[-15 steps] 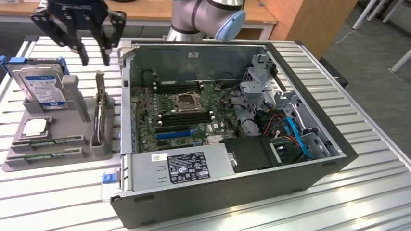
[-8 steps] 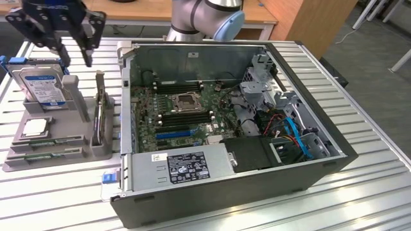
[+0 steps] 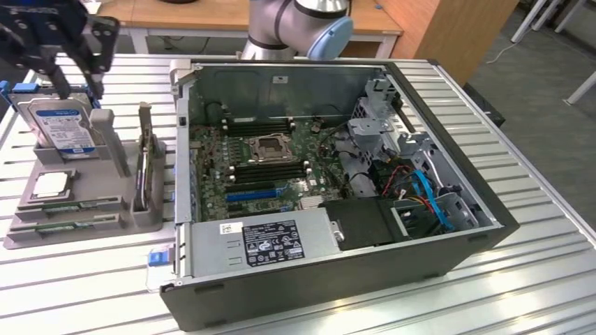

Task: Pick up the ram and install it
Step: 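Reach for the ram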

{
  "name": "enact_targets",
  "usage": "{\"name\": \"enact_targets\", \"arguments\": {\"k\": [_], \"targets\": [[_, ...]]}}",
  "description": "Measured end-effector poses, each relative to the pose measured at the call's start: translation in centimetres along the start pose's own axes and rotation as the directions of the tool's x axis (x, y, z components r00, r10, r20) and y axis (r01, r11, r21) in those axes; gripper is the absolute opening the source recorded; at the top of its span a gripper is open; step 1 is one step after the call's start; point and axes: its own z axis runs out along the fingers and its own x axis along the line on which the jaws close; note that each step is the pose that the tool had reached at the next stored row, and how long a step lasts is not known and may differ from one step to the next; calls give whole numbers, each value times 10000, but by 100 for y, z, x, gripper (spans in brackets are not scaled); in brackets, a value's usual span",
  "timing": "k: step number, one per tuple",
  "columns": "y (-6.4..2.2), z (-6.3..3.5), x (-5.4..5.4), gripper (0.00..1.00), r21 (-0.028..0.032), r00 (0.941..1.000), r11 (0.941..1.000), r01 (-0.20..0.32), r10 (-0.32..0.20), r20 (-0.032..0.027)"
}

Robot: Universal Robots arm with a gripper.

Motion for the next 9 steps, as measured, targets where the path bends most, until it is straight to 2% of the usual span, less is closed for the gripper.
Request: {"name": "enact_targets", "arguments": {"k": [9], "targets": [[-30, 6, 389, 44, 0, 10000, 10000, 1, -1, 0]]}}
